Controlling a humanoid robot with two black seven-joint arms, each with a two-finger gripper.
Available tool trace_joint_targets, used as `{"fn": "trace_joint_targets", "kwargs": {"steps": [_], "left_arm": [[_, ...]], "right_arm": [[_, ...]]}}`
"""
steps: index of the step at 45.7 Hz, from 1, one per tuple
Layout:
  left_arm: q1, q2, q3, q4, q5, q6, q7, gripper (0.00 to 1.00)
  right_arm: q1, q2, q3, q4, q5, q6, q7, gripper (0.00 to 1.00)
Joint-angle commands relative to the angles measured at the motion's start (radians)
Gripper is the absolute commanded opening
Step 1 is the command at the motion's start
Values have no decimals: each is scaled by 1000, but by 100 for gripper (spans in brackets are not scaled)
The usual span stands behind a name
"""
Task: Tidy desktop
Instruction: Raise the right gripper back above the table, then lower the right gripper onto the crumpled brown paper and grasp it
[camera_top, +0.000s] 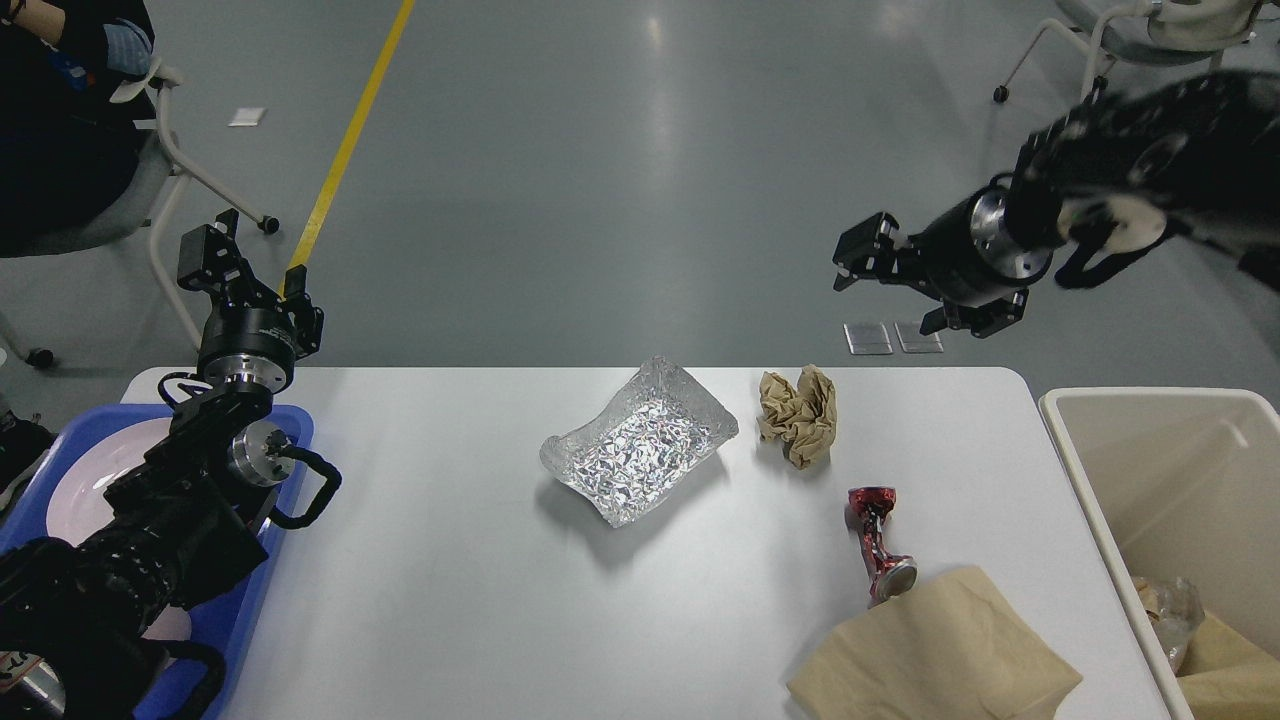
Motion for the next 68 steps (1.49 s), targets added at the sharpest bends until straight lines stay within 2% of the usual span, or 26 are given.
{"fn": "trace_joint_targets", "kwargs": {"steps": [1, 17, 19, 37, 48, 51, 59, 63, 66, 68], "left_arm": [[-1, 0, 0, 0, -1, 0, 0, 96], [-1, 0, 0, 0, 1, 0, 0, 96], [1, 0, 0, 0, 1, 0, 0, 96], [1, 0, 0, 0, 1, 0, 0, 96], [1, 0, 0, 0, -1, 0, 0, 96], [1, 0, 0, 0, 1, 0, 0, 96], [-1, 0, 0, 0, 1, 0, 0, 96], [1, 0, 0, 0, -1, 0, 0, 96], [1, 0, 0, 0, 1, 0, 0, 96], [1, 0, 0, 0, -1, 0, 0, 96]], "right_arm": [[-232, 83, 10, -102, 1, -234, -1, 100], [-471, 195, 21, -258, -2, -544, 2, 99], [-511, 224, 18, -316, -3, -570, 4, 100], [-697, 344, 15, -597, -3, -574, 10, 100], [-760, 352, 20, -627, -3, -586, 10, 98], [-778, 353, 20, -628, -3, -591, 10, 88], [-804, 353, 38, -628, -2, -592, 10, 40], [-807, 353, 49, -630, -2, -598, 10, 31], [-807, 352, 56, -633, -2, -615, 10, 16], [-807, 352, 53, -633, -2, -627, 10, 10]]}}
